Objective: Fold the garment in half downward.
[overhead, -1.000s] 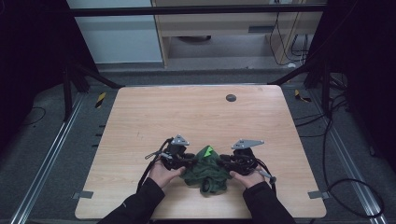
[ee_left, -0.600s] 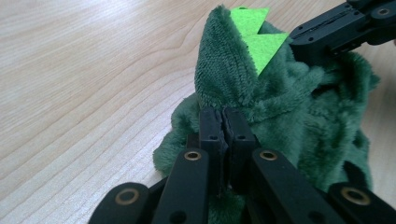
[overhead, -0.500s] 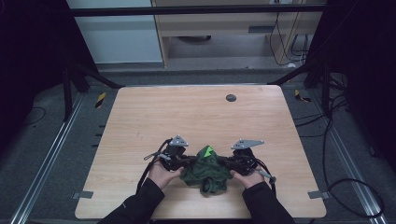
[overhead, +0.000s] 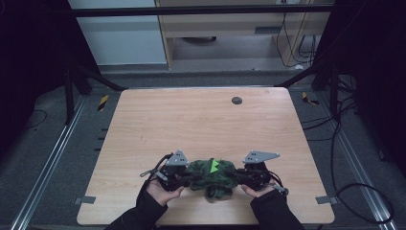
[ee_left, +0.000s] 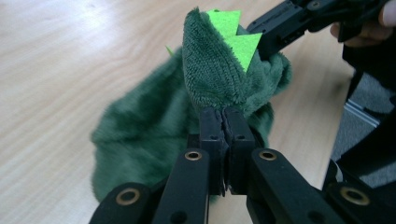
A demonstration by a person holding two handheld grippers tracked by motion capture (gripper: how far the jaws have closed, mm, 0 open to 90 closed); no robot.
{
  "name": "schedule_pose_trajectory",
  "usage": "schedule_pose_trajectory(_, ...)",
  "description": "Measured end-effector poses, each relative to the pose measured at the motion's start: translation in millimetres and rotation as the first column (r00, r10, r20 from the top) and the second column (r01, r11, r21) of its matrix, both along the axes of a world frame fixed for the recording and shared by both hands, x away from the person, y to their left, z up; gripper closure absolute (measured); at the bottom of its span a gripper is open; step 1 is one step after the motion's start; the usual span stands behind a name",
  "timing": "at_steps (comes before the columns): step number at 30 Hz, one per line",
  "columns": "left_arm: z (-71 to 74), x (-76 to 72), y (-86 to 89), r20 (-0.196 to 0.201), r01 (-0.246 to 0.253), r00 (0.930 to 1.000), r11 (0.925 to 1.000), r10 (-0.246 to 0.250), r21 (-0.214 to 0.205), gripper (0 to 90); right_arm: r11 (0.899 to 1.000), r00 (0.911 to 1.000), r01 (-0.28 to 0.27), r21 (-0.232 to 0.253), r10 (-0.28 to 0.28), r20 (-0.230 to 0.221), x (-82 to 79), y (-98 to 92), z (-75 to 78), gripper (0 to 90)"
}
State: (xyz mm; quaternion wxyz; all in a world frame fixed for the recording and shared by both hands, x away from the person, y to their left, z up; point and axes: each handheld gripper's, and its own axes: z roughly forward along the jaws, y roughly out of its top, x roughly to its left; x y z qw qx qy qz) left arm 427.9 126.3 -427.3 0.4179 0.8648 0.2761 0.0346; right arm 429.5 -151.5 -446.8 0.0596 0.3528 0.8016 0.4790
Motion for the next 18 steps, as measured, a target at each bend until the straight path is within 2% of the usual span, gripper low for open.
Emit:
schedule_pose_trajectory(9, -16.4, -15.5, -3.1, -0.028, 0.02, 0.9994, 0.9996, -0.019, 0.022, 87.5, 0.999, 0.9991, -0.024, -0.023, 0.023, -0.035, -16.8, -1.7, -12.6, 87.0)
schedule_pose_trajectory(10, -20.0, -17.6, -4.1, -0.033, 0.028, 0.9991, 0.999, -0.027, 0.036, 87.2, 0.999, 0.9988, -0.027, -0.03, 0.026, -0.042, -19.7, -2.4, -15.4, 86.6)
schedule_pose_trajectory(14, -21.4, -17.9, -2.6, -0.03, 0.024, 0.9993, 0.9987, -0.022, 0.044, 84.8, 0.999, 0.9985, -0.024, -0.033, 0.022, -0.05, -21.5, -2.3, -17.4, 84.5)
schedule_pose_trajectory(18, -17.1, -19.1, 3.9, -0.033, 0.003, 0.9994, 0.9997, -0.002, 0.026, 78.2, 1.0, 0.9995, -0.019, -0.025, 0.018, -0.027, -21.6, -3.6, -12.7, 82.1)
